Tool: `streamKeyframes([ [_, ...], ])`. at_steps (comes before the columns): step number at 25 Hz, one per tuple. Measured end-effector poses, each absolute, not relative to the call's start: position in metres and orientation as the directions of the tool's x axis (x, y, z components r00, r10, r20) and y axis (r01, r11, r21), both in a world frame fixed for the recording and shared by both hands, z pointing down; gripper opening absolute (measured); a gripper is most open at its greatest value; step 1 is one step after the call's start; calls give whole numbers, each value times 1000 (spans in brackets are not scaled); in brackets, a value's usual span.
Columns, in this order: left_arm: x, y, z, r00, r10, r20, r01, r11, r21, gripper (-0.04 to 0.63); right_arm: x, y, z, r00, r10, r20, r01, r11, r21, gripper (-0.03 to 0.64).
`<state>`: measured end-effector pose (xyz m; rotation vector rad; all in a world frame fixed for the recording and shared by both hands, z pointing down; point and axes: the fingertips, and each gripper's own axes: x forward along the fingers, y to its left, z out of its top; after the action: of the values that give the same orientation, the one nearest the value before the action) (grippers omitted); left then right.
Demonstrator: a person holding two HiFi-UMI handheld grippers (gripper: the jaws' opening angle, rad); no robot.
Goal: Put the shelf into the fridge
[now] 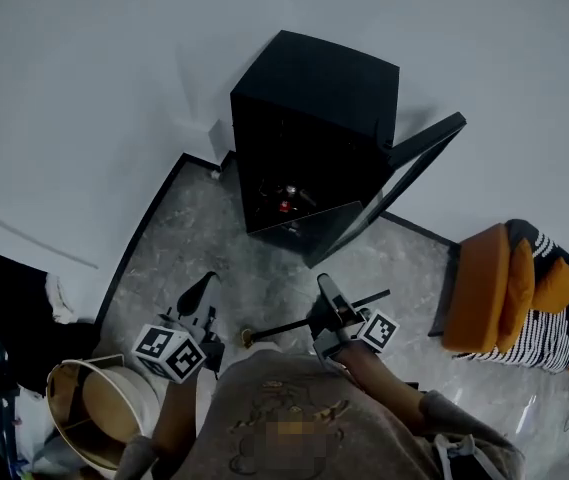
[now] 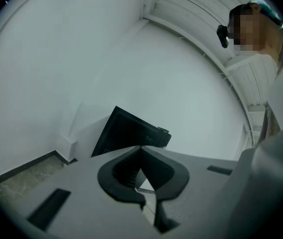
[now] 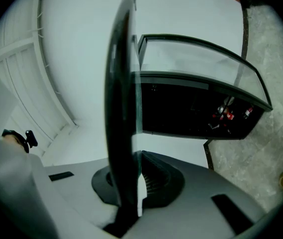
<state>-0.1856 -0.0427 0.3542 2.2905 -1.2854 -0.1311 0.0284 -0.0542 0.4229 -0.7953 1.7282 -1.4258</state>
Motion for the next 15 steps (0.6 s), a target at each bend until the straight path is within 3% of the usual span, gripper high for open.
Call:
streamKeyframes([
  [15,-201,-109,370,688,-701,185,-684,-542,488,0,3,-98,446,-342,-924,-170,-11,184,-983,26],
])
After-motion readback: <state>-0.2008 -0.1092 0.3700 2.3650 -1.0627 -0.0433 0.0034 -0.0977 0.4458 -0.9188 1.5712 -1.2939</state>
